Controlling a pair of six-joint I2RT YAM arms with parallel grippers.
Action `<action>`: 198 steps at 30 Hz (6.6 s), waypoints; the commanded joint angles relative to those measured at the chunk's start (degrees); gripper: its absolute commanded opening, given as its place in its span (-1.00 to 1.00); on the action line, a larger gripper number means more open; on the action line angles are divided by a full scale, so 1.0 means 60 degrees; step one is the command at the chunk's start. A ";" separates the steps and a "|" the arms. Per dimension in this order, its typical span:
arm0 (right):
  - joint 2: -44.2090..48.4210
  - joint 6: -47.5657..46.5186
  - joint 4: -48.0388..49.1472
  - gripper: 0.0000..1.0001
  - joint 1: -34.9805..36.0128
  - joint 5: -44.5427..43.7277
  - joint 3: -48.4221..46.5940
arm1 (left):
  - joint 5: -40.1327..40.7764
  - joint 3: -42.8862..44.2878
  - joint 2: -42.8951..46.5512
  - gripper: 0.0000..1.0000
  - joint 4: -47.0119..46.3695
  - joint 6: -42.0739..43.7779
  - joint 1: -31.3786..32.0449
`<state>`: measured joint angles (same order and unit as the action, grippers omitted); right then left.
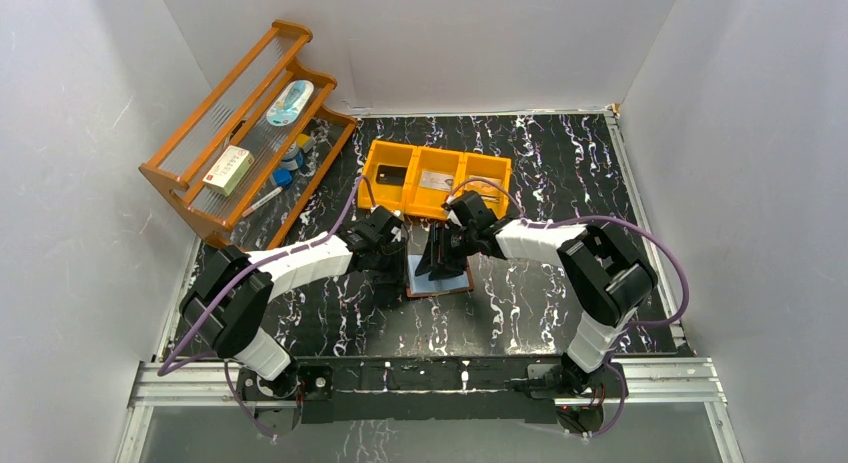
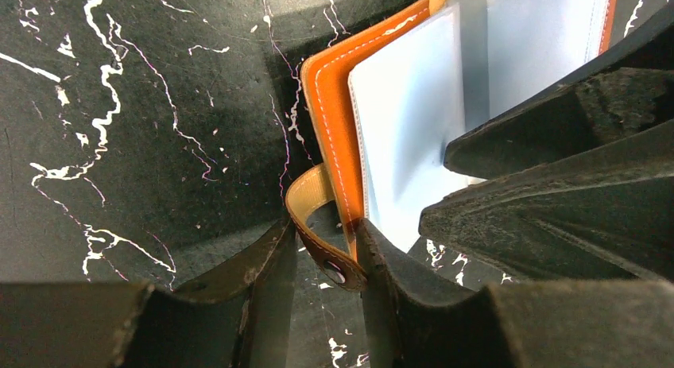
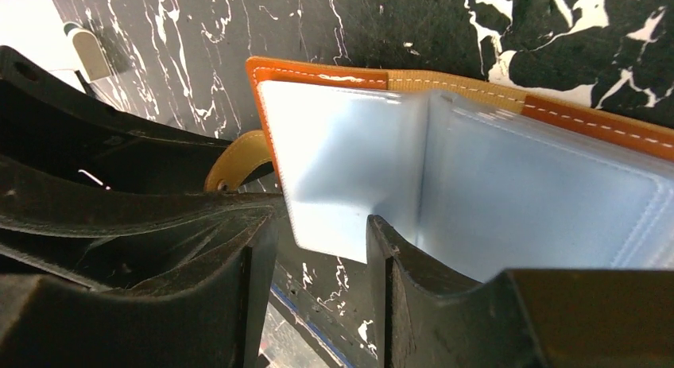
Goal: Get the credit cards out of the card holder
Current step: Remove the credit card from the card holder.
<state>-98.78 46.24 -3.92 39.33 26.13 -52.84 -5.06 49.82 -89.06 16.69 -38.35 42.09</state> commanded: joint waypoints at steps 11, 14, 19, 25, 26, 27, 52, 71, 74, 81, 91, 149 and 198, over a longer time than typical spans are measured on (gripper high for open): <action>-0.0350 -0.0203 -0.1003 -0.22 0.0040 -0.1285 -0.0291 | 0.0738 0.0177 0.1334 0.22 0.0017 -0.0258 0.0017; -0.0322 -0.0048 -0.0832 -0.25 0.0040 -0.1301 -0.0030 | 0.0384 0.0271 0.1086 0.32 -0.0257 -0.0245 0.0017; -0.0082 0.0111 -0.0686 -0.25 0.0047 -0.1392 0.0152 | 0.0433 0.0460 0.0165 0.28 0.0086 -0.0355 0.0013; 0.0341 0.0165 -0.0421 -0.23 0.0046 -0.1005 -0.0002 | 0.0559 0.0696 -0.0568 0.08 0.0719 -0.0348 0.0015; 0.0452 0.0153 -0.0453 -0.20 0.0048 -0.0988 -0.0086 | 0.0744 0.0684 -0.0567 0.04 0.0818 -0.0358 0.0017; 0.0583 0.0142 -0.0477 -0.19 0.0027 -0.1003 -0.0153 | 0.0842 0.0677 -0.0564 -0.02 0.0899 -0.0381 0.0017; 0.1092 -0.0651 -0.2041 0.07 -0.0656 -0.2739 0.0020 | 0.0416 0.0617 -0.0602 -0.20 0.0590 -0.0251 0.0017; 0.1292 -0.1063 -0.2566 0.15 -0.0663 -0.3157 -0.0377 | 0.0345 0.0584 -0.0564 -0.33 0.0529 -0.0237 0.0015; 0.1415 -0.1056 -0.2598 0.16 -0.0660 -0.3354 -0.0387 | 0.0334 0.0573 -0.0582 -0.33 0.0537 -0.0204 0.0017; 0.1233 -0.1073 -0.2680 0.17 -0.0653 -0.3399 -0.0451 | 0.0298 0.0587 -0.0603 -0.39 0.0522 -0.0185 0.0017; 0.1649 -0.1210 -0.3169 0.26 -0.0667 -0.4042 -0.0854 | 0.0165 0.0648 -0.0586 -0.53 0.0494 -0.0108 0.0017; 0.1084 -0.1512 -0.2816 0.19 -0.0828 -0.2995 -0.0618 | 0.0843 0.1214 0.0524 0.36 0.0479 -0.0288 0.0019; 0.0915 -0.1436 -0.2021 0.04 -0.1242 -0.2032 0.0020 | -0.0470 0.1336 -0.0875 -0.40 0.0138 -0.0049 0.0017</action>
<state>-92.42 38.52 -17.78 31.77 10.70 -52.64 -6.04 57.60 -94.45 16.78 -39.40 42.11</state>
